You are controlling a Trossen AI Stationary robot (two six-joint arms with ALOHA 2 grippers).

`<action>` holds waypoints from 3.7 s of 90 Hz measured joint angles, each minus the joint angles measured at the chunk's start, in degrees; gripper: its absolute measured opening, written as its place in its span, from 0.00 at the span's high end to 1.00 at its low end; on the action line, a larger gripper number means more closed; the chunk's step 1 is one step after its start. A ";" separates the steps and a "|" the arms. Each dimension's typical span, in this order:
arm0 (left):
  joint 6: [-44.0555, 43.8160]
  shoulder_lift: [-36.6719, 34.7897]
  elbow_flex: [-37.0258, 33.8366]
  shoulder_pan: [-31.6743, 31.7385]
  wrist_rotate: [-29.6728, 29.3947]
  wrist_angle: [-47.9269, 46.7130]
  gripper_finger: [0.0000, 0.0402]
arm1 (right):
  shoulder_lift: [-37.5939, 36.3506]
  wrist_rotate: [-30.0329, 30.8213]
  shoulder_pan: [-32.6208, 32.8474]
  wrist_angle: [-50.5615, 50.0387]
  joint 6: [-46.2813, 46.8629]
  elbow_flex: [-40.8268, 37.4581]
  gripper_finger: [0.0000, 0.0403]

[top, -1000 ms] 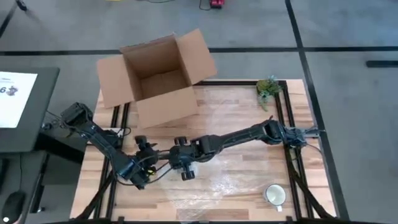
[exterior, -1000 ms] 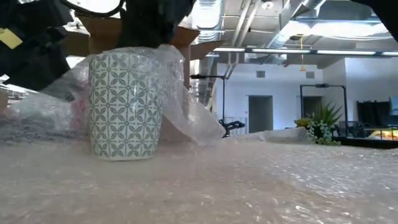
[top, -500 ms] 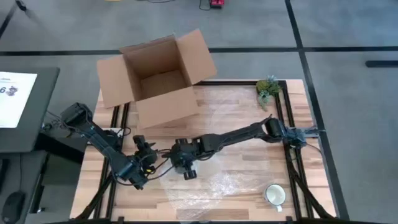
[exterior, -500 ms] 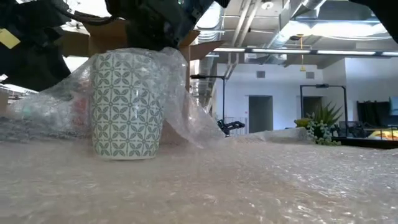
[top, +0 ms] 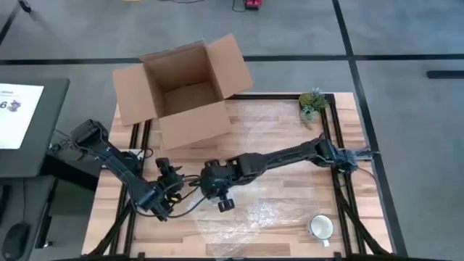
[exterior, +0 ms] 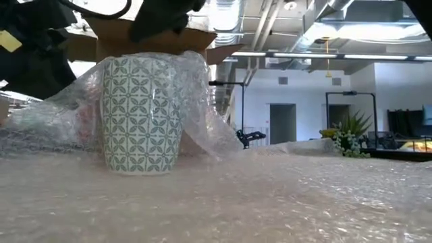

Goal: Wrap mug
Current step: Wrap the green patterned mug with the bubble wrap

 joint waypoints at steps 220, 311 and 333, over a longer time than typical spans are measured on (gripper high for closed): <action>3.76 0.00 0.00 -0.18 -0.55 5.84 0.64 | 2.69 7.25 10.40 -20.97 5.74 9.54 1.00; 7.98 0.02 1.07 -0.37 -1.22 9.38 0.64 | 2.13 15.74 20.09 9.02 18.58 -26.34 0.97; 11.65 0.00 1.73 0.06 -2.29 12.96 0.64 | -1.27 29.92 18.80 8.41 18.78 -24.58 1.00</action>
